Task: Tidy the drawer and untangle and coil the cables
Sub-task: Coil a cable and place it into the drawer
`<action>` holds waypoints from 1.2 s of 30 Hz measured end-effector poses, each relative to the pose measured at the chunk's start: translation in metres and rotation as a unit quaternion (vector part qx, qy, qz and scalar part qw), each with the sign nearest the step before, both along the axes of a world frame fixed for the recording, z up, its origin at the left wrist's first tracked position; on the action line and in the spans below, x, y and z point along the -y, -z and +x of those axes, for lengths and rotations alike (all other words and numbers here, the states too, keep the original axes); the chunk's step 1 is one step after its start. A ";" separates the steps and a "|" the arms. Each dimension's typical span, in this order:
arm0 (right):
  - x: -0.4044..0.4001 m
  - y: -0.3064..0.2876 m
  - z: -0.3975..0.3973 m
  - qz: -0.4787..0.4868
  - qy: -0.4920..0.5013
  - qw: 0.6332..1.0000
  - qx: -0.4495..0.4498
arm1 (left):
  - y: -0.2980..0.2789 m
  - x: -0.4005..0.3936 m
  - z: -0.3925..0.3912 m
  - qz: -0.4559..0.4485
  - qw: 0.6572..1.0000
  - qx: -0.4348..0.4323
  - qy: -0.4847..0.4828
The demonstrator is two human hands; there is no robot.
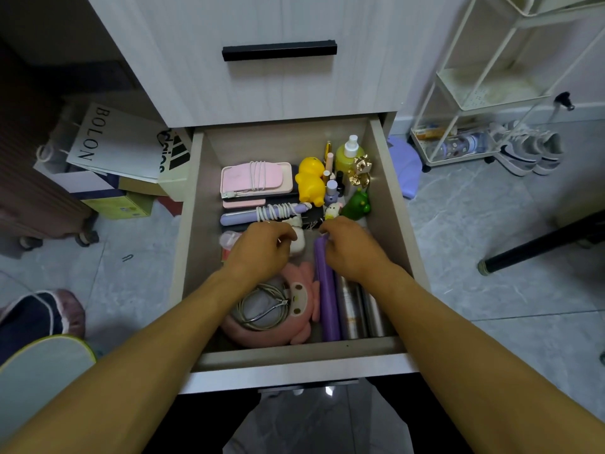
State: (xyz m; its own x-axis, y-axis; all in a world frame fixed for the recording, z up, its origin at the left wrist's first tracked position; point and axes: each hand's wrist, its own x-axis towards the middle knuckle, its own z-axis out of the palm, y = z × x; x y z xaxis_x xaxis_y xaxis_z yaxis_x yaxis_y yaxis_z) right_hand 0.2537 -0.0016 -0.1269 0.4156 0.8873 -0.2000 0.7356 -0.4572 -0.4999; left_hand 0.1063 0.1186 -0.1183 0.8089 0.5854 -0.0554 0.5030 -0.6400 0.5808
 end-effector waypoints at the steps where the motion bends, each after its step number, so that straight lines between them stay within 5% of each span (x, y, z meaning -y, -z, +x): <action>1: 0.001 -0.004 0.000 0.009 -0.001 1.000 -0.007 | -0.002 0.001 -0.001 -0.006 1.000 0.006 -0.005; 18: 0.116 -0.102 -0.081 0.006 -0.101 0.995 -0.001 | -0.083 0.069 -0.101 -0.105 0.989 0.041 -0.098; 23: 0.124 -0.105 -0.110 -0.021 -0.177 0.976 0.124 | -0.103 0.088 -0.145 -0.128 0.981 0.051 -0.137; 30: 0.118 -0.104 -0.122 -0.005 -0.123 0.972 0.199 | -0.111 0.099 -0.174 -0.115 0.962 -0.029 -0.247; 33: 0.110 -0.106 -0.122 -0.016 -0.081 0.978 0.194 | -0.111 0.101 -0.168 -0.293 0.893 0.008 -0.341; 36: 0.103 -0.107 -0.118 -0.016 -0.065 0.978 0.197 | -0.117 0.111 -0.152 -0.530 0.716 0.159 -0.425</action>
